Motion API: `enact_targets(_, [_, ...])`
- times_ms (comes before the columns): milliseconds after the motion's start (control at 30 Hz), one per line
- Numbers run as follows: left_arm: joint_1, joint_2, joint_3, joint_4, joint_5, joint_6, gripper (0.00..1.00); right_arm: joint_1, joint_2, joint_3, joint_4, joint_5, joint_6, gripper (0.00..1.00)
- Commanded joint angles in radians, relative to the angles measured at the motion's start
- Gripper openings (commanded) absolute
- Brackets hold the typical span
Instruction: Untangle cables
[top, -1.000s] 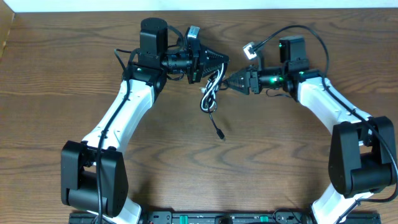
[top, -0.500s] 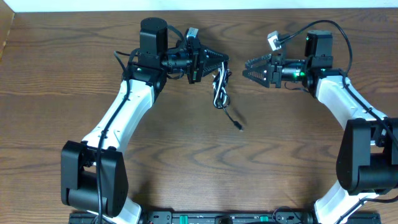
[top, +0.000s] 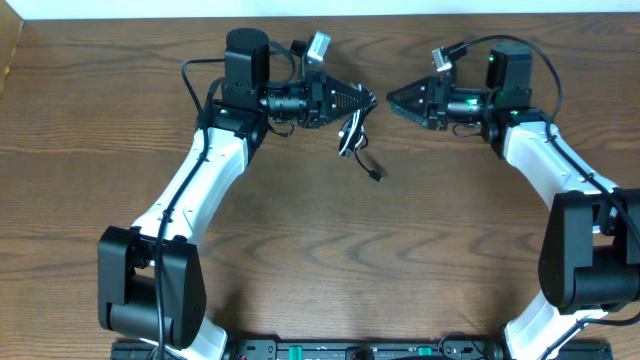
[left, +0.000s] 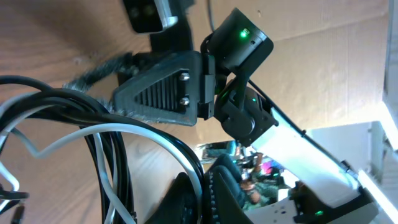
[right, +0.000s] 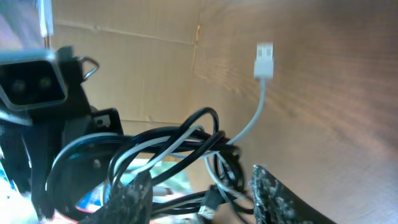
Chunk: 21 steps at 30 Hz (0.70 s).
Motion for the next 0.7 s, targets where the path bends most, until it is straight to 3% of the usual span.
enact_targets(0, [0.001,0.005,0.0,0.006,0.038,0.12,0.07,0.032,0.006,0.005,0.001,-0.007,0.174,0.44])
enact_targets(200, [0.001,0.047,0.0,0.005,0.035,0.121,0.07,0.078,0.006,0.005,0.032,-0.009,0.231,0.4])
enact_targets(433, [0.001,0.081,0.0,0.021,0.001,0.073,0.08,0.078,0.006,0.005,0.18,-0.023,0.334,0.44])
enact_targets(667, [0.001,0.081,0.0,0.21,0.006,-0.108,0.08,0.093,0.006,0.004,0.184,-0.006,0.335,0.47])
